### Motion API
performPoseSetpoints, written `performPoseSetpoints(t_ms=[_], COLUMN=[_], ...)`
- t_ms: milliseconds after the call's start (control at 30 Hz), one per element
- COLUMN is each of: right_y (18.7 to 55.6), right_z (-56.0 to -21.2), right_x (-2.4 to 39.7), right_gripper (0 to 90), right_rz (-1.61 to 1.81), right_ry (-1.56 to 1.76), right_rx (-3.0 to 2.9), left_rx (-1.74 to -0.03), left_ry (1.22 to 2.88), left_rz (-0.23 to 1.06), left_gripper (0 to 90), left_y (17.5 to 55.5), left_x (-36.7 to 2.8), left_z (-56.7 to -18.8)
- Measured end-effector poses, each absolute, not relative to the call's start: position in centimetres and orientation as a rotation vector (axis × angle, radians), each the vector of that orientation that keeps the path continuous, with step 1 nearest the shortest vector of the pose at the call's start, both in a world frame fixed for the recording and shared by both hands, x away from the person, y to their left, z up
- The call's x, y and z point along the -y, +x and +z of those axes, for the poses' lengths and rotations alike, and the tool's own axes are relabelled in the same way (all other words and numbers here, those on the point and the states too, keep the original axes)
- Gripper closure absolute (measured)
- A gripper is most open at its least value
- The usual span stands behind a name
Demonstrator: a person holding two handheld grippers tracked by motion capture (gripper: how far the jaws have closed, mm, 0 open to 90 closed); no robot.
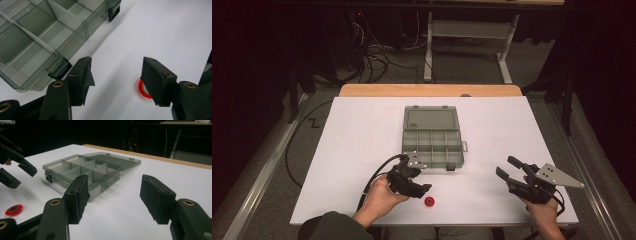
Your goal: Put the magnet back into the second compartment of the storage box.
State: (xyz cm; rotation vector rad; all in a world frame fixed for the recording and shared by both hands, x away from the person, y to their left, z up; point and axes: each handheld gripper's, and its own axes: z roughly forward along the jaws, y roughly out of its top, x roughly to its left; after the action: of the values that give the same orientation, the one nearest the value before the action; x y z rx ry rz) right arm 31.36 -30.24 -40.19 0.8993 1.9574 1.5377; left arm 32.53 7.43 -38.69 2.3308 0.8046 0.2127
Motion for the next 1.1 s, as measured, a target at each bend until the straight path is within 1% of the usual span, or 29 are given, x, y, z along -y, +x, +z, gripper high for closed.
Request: performPoseSetpoints(t_ms=[767,1100], right_y=[31.3,31.3], right_z=[-40.2,-40.2], right_x=[30.2,30.2], right_gripper=[41.8,41.8], right_rz=[1.537,1.537], right_ry=[0.891,0.893], right_rx=[-1.953,-1.952], left_rx=[-0.751,-0.734], left_ry=[2.383,2.429], left_rz=[0.146,0.152], left_gripper=[40.6,40.4], left_y=[31.2,30.9], left_x=[-6.3,-5.6], left_z=[-39.6,-40.1])
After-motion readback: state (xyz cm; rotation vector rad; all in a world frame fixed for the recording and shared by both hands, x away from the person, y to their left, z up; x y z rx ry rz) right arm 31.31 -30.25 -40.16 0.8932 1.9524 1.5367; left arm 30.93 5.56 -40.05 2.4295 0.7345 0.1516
